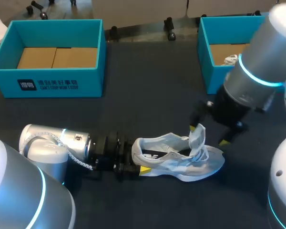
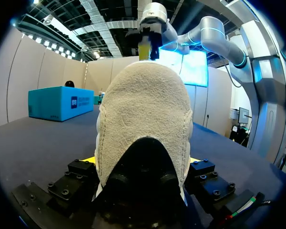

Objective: Take the shoe out of the shoebox, open the shoe tongue, remove and reinsert the insole, then place the shoe into the shoebox

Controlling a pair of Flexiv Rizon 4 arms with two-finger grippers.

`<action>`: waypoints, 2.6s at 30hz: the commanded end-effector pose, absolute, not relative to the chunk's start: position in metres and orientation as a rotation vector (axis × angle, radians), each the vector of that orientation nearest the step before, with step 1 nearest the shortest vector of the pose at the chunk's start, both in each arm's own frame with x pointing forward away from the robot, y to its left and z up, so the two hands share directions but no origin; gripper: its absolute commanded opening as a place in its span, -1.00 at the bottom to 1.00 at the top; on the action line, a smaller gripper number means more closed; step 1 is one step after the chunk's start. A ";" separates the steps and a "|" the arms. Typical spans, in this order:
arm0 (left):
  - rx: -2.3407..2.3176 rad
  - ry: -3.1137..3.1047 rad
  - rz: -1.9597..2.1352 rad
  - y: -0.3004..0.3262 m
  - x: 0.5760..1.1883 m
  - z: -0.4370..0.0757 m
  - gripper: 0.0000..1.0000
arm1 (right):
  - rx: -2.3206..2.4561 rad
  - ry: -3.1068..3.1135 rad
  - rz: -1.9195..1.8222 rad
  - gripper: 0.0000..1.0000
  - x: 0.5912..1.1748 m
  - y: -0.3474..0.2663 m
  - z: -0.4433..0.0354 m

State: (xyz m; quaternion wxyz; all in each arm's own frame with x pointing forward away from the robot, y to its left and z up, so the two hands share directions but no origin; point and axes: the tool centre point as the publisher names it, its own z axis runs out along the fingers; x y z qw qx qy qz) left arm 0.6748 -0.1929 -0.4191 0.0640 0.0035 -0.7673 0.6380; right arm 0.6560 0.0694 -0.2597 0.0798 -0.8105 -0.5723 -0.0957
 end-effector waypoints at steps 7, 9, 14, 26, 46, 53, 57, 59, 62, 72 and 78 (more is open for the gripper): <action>0.010 -2.319 1.922 -0.193 0.675 -0.420 -1.00 | -2.373 -2.036 0.102 0.23 0.672 0.117 -0.202; 0.010 -2.319 1.922 -0.193 0.675 -0.420 -1.00 | -2.338 -2.086 0.111 -0.33 0.673 0.123 -0.200; 0.010 -2.319 1.922 -0.193 0.675 -0.420 -1.00 | -2.181 -2.259 0.009 -1.00 0.671 0.130 -0.201; 0.010 -2.319 1.922 -0.193 0.675 -0.420 -1.00 | -1.780 -2.564 -0.248 -1.00 0.666 0.142 -0.220; 0.010 -2.319 1.922 -0.193 0.675 -0.420 -1.00 | -0.603 -3.121 -0.166 -1.00 0.694 0.187 -0.250; 0.010 -2.319 1.922 -0.193 0.675 -0.420 -1.00 | -0.368 -3.150 -0.169 -1.00 0.687 0.189 -0.257; 0.010 -2.319 1.922 -0.193 0.675 -0.420 -1.00 | -0.368 -3.150 -0.169 -1.00 0.687 0.189 -0.257; 0.010 -2.319 1.922 -0.193 0.675 -0.420 -1.00 | -0.368 -3.150 -0.169 -1.00 0.687 0.189 -0.257; 0.010 -2.319 1.922 -0.193 0.675 -0.420 -1.00 | -0.368 -3.150 -0.169 -1.00 0.687 0.189 -0.257; 0.010 -2.319 1.922 -0.193 0.675 -0.420 -1.00 | -0.360 -3.155 -0.198 -1.00 0.687 0.190 -0.263; 0.010 -2.319 1.922 -0.193 0.675 -0.420 -1.00 | -0.371 -3.173 -0.173 -1.00 0.681 0.193 -0.286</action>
